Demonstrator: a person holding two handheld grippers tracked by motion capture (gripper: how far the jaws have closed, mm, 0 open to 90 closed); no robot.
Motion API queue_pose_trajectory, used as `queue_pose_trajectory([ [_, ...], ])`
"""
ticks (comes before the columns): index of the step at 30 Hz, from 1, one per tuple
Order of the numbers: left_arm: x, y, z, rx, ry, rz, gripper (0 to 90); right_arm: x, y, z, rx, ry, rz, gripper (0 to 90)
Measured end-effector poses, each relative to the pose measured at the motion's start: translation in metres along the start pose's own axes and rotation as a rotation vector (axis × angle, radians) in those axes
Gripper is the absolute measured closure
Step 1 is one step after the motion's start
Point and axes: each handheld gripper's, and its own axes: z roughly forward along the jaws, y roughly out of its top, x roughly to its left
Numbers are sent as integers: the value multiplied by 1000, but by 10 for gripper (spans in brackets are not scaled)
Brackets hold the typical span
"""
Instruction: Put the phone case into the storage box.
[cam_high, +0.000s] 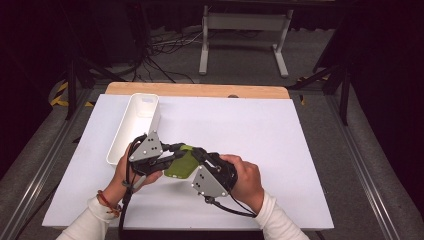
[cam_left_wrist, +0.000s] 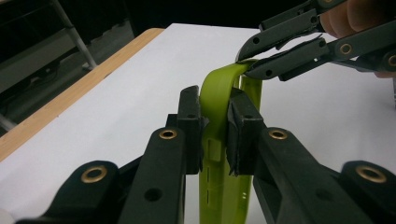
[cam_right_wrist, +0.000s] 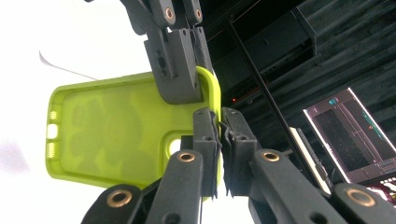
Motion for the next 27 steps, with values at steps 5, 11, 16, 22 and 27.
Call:
queue_pose_trajectory([
  [5,1,-2,-2,-18,26,-5,784,-3,1,-1,-36,-1,71,757],
  [11,5,-5,-7,-46,50,-31,784,-12,-4,-4,-65,40,191,667],
  [16,11,-9,-14,-89,71,-61,784,-19,-13,-6,-79,65,279,535],
  [22,17,-11,-25,-126,78,-84,784,-24,-26,-7,-64,73,369,394],
  [27,21,-12,-32,-152,88,-103,784,-23,-38,-8,-38,72,414,304],
])
